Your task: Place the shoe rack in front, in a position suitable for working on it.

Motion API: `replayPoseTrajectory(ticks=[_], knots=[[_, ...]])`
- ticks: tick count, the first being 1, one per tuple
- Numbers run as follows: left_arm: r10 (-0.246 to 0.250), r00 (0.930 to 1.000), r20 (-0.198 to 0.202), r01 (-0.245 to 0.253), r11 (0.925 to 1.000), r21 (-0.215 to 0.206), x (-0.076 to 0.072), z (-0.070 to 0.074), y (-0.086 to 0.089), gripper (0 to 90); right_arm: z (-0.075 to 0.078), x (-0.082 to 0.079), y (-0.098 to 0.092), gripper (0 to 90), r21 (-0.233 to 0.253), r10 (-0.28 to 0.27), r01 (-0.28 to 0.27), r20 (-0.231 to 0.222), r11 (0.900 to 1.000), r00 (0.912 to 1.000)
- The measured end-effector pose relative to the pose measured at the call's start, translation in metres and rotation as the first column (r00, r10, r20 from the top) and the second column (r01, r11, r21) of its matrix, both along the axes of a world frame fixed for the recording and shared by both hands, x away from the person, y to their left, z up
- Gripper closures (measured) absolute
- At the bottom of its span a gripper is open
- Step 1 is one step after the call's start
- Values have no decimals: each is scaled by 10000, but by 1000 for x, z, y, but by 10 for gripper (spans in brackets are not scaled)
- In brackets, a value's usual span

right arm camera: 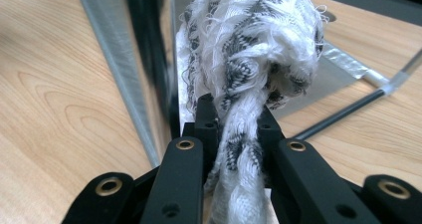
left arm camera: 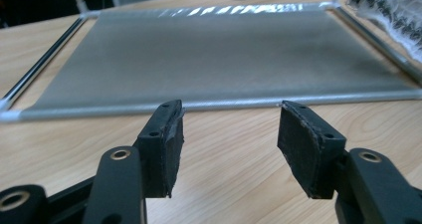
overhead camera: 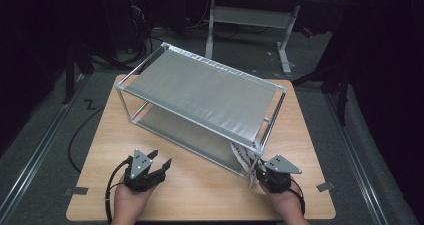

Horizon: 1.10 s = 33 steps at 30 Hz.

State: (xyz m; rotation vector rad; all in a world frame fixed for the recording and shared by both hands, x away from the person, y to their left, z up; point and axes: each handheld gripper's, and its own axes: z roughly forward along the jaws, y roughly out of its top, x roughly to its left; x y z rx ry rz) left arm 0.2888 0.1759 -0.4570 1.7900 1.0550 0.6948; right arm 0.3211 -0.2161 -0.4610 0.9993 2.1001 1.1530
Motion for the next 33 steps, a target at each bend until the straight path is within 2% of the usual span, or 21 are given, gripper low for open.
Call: replayPoseTrajectory(ticks=[2,6,9,13,15,17,20,21,23,25,27,28,31,33], knots=[[-171,9999,25,171,9998,-52,2,1,-6,437,1,-4,-4,791,29,-68,68,66,10000,10000],[-642,9979,77,642,9979,21,4,2,-21,437,2,-9,-20,791,27,-560,560,113,9984,9984],[-1056,9943,174,1057,9944,-63,6,4,-30,452,0,-11,-34,791,-184,-952,954,96,9953,9954],[-1317,9910,241,1323,9909,-258,5,7,-37,454,-5,-6,-53,791,-272,-1490,1488,-80,9885,9888],[-1332,9908,227,1339,9904,-354,3,8,-37,448,-7,0,-56,790,-178,-1568,1564,-225,9875,9874],[-1343,9907,228,1351,9902,-353,0,8,-36,442,-9,8,-55,789,-31,-1570,1570,-374,9876,9869],[-1275,9916,224,1279,9916,-175,-6,6,-29,442,-13,22,-45,788,-209,-1384,1375,-493,9903,9891],[-1275,9916,224,1279,9916,-175,-6,6,-29,442,-16,28,-41,787,-273,-1285,1269,-667,9915,9895],[-984,9950,196,988,9949,-208,-13,6,-18,442,-23,39,-33,786,-592,-1182,1130,-935,9918,9886],[-878,9959,207,883,9958,-242,-16,6,-14,443,-32,49,-28,785,-742,-1076,973,-1511,9925,9826],[-872,9960,197,877,9958,-250,-17,5,-12,448,-38,55,-26,782,-995,-985,812,-1832,9917,9781],[-950,9953,165,952,9954,-116,-20,4,-10,448,-40,57,-26,782,-1023,-904,723,-1854,9921,9785],[-981,9950,183,983,9951,-112,-22,4,-11,448,-39,59,-26,783,-853,-873,711,-2045,9938,9750],[-993,9948,207,996,9950,-116,-22,5,-13,441,-39,58,-25,784,-827,-830,674,-2029,9943,9757]])
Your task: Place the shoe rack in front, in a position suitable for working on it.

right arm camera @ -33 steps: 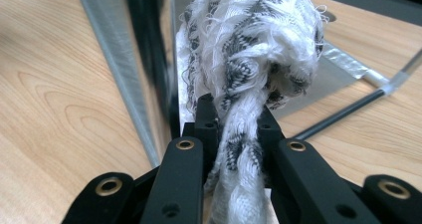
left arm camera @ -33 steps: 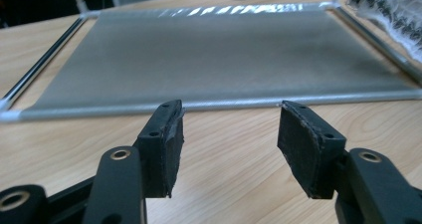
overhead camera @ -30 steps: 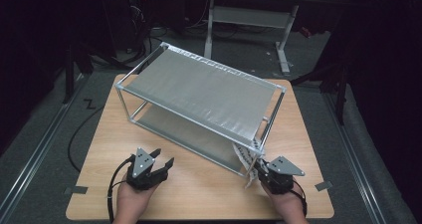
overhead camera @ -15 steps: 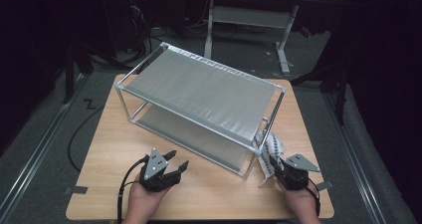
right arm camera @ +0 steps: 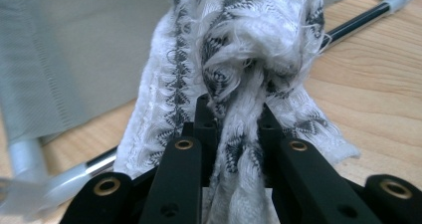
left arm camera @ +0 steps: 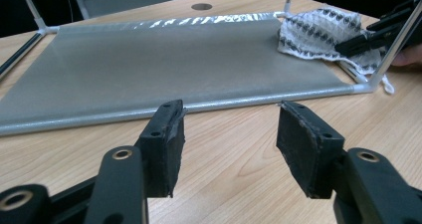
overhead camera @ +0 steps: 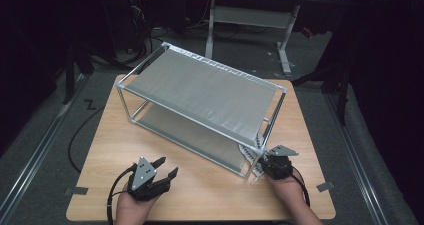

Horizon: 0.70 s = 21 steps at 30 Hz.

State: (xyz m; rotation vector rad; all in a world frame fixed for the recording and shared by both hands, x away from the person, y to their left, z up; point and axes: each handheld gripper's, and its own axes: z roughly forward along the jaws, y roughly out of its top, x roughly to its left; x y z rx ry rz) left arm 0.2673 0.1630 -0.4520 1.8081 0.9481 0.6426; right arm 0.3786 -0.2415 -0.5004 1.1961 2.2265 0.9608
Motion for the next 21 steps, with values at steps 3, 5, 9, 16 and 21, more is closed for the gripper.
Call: replayPoseTrajectory(ticks=[3,5,9,16,21], knots=[[2,9997,237,-9,9995,317,0,-1,-7,436,0,-4,2,784,25,226,-225,-47,9997,9997],[-87,9997,241,76,9990,429,1,-1,-13,434,0,-8,5,784,-21,530,-530,-5,9986,9986],[-331,9992,244,319,9984,468,1,-1,-22,430,0,-18,16,784,48,1089,-1089,-135,9940,9940],[-1055,9943,175,1047,9937,395,3,-2,-34,464,-1,-41,45,784,145,2233,-2231,-170,9747,9746],[-1597,9870,169,1587,9862,468,5,-3,-47,468,0,-56,67,784,209,3036,-3032,-208,9527,9526]])
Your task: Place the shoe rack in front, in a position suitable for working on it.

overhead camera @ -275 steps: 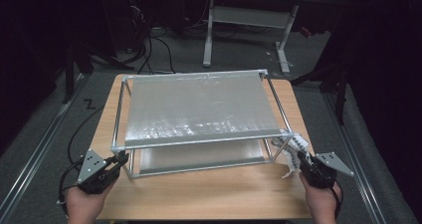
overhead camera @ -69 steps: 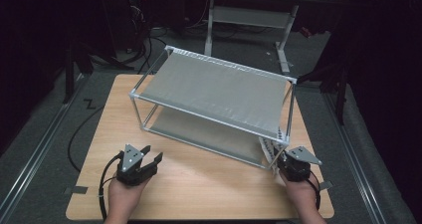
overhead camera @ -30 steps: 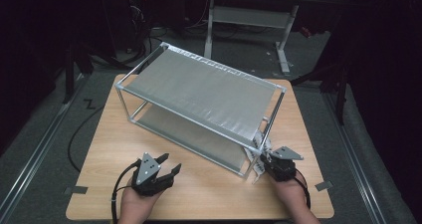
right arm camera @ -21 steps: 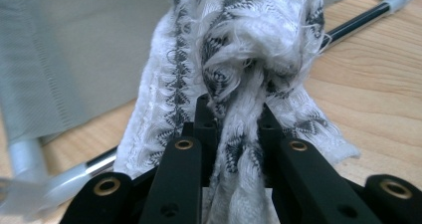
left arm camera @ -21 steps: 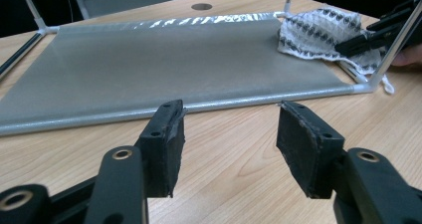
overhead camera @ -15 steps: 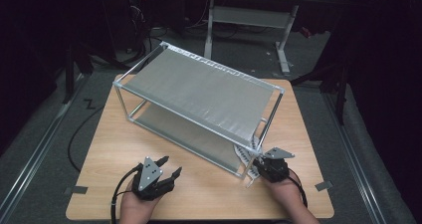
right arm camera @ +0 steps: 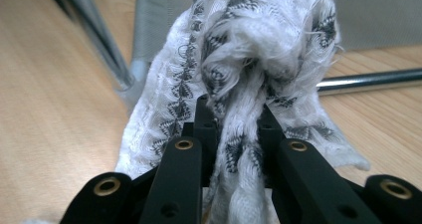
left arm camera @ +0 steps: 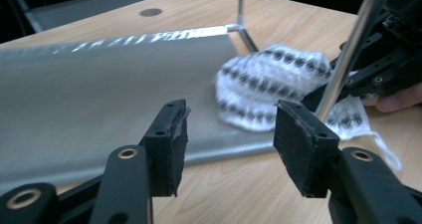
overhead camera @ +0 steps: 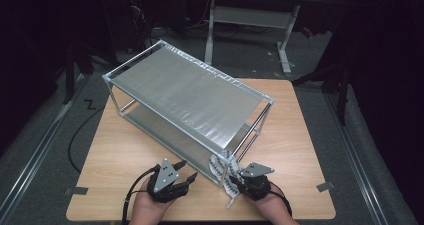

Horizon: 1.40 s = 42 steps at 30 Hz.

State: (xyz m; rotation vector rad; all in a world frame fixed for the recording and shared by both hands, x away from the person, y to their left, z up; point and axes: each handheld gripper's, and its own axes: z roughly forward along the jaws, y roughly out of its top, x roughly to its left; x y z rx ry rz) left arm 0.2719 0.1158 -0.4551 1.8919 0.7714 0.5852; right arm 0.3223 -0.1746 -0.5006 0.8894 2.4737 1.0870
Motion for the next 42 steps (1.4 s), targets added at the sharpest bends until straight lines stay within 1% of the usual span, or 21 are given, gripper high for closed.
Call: replayPoseTrajectory(ticks=[2,4,6,10,12,16,17,19,22,24,26,27,28,30,34,35,37,39,40,41,42], knots=[[-132,9999,0,132,9999,-29,0,1,-5,467,3,-4,1,784,-50,19,-18,222,10000,9998],[-286,9996,13,286,9992,-286,1,3,-10,469,6,-5,-6,783,44,-221,219,359,9997,9991],[-427,9991,-87,421,9975,-559,2,4,-16,475,8,-5,-18,783,147,-682,676,443,9976,9967],[-771,9970,-2,768,9942,-749,3,6,-29,460,8,-5,-48,783,208,-1596,1587,531,9871,9858],[-1018,9947,122,1024,9918,-763,3,8,-39,449,7,-5,-63,783,106,-2044,2041,596,9789,9771],[-1393,9898,303,1415,9862,-862,4,10,-53,448,7,-7,-84,783,140,-2769,2765,562,9609,9593],[-1491,9878,448,1530,9829,-1026,4,12,-60,454,6,-8,-87,783,142,-2842,2839,597,9588,9569],[-1555,9863,551,1607,9811,-1078,6,14,-68,496,7,-10,-93,783,148,-2986,2983,655,9543,9521],[-1535,9858,679,1597,9824,-968,7,16,-74,582,10,-11,-97,779,254,-3164,3154,839,9486,9449],[-1433,9870,727,1493,9851,-853,7,16,-78,679,17,-6,-92,778,317,-3108,3092,1082,9505,9443],[-1477,9865,706,1537,9841,-891,7,16,-77,767,21,-2,-88,778,320,-3061,3045,1193,9520,9445],[-1437,9868,741,1496,9854,-816,5,16,-78,797,30,10,-76,779,538,-3036,2990,1298,9527,9439],[-1437,9868,741,1496,9854,-816,5,16,-78,799,33,17,-69,779,550,-2981,2931,1491,9545,9428],[-1540,9862,614,1589,9836,-856,3,17,-76,803,37,31,-54,779,692,-2903,2832,1370,9566,9471],[-1813,9818,561,1855,9793,-805,-5,17,-73,804,28,60,-19,779,312,-2666,2648,1081,9638,9577],[-1881,9805,570,1921,9785,-749,-7,17,-72,804,25,64,-15,779,149,-2615,2614,1033,9651,9597],[-2023,9779,531,2058,9760,-709,-12,18,-70,804,15,71,-6,779,-278,-2563,2585,649,9656,9644],[-2060,9767,597,2091,9765,-516,-17,19,-68,803,7,73,-4,781,-609,-2489,2511,415,9660,9676],[-2060,9767,597,2091,9765,-516,-17,19,-68,800,4,71,-5,783,-570,-2454,2472,378,9673,9687],[-1997,9770,752,2023,9789,-288,-22,19,-66,798,4,70,-7,784,-531,-2319,2339,401,9708,9719],[-1944,9781,741,1963,9804,-187,-24,20,-65,796,4,68,-7,785,-561,-2316,2332,348,9708,9722]])
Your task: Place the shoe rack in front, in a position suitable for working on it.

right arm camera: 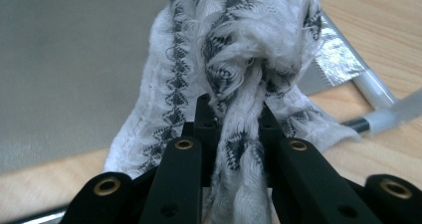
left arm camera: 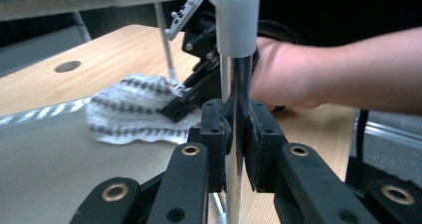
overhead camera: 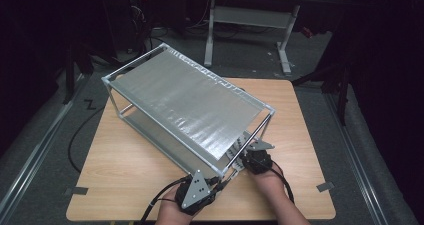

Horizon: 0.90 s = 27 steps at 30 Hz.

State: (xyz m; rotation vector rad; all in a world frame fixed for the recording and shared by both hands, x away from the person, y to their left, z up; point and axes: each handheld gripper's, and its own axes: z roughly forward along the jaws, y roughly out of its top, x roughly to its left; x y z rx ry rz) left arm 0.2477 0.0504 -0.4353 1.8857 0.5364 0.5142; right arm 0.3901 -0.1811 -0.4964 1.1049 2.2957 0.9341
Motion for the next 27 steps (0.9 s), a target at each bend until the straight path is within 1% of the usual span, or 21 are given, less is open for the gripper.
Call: replayPoseTrajectory(ticks=[2,3,4,5,7,9,12,13,14,15,16,18,19,21,23,24,25,26,27], knots=[[140,9999,-2,-140,9998,135,-3,1,3,794,0,-5,0,786,-159,114,-113,8,9998,9999],[140,9999,-2,-140,9998,135,-3,1,3,794,0,-5,0,786,-159,114,-113,8,9998,9999],[266,9996,-80,-265,9995,177,-4,2,8,794,0,-9,-2,786,-156,170,-171,-40,9997,9998],[442,9990,-40,-441,9988,207,-6,2,10,794,0,-11,-3,786,-120,201,-201,-21,9997,9998],[603,9982,-20,-603,9980,166,-7,1,14,793,-1,-16,-4,785,-144,234,-234,-19,9996,9997],[670,9978,8,-670,9977,132,-7,1,17,792,-1,-20,-6,785,-256,314,-311,94,9992,9995],[699,9975,58,-700,9975,42,-7,-1,17,792,-1,-24,-10,785,-249,303,-300,113,9992,9995],[686,9976,50,-685,9976,-99,-6,-2,18,793,-1,-28,-15,785,-212,189,-187,81,9996,9998],[686,9976,50,-685,9976,-99,-6,-2,18,794,-1,-28,-15,785,-212,189,-187,81,9996,9998],[692,9976,83,-691,9976,-72,-5,-2,18,794,1,-31,-17,785,-252,105,-101,175,9996,9998],[612,9981,83,-611,9981,-91,-4,-2,19,794,13,-44,-25,786,206,229,-244,732,9995,9971],[554,9985,37,-553,9983,-206,-4,-3,20,795,23,-57,-29,785,737,326,-393,900,9965,9954],[502,9987,-7,-502,9985,-234,-3,-3,20,796,25,-63,-28,784,803,444,-519,930,9954,9947],[415,9991,2,-415,9990,-188,-2,-3,21,796,27,-80,-24,782,704,878,-959,1097,9929,9901],[327,9995,5,-326,9993,-199,-1,-3,21,796,22,-91,-20,779,832,1108,-1184,907,9895,9897],[298,9996,8,-298,9993,-207,-1,-3,21,796,18,-94,-17,778,863,1241,-1303,736,9877,9895],[273,9996,-4,-273,9994,-229,-1,-3,21,796,13,-97,-13,776,795,1431,-1473,562,9859,9881],[273,9996,-4,-273,9994,-229,-1,-3,21,796,13,-97,-13,776,795,1431,-1473,562,9859,9881],[244,9997,-2,-244,9994,-232,0,-3,20,796,8,-101,-5,775,601,1805,-1825,363,9814,9829]])
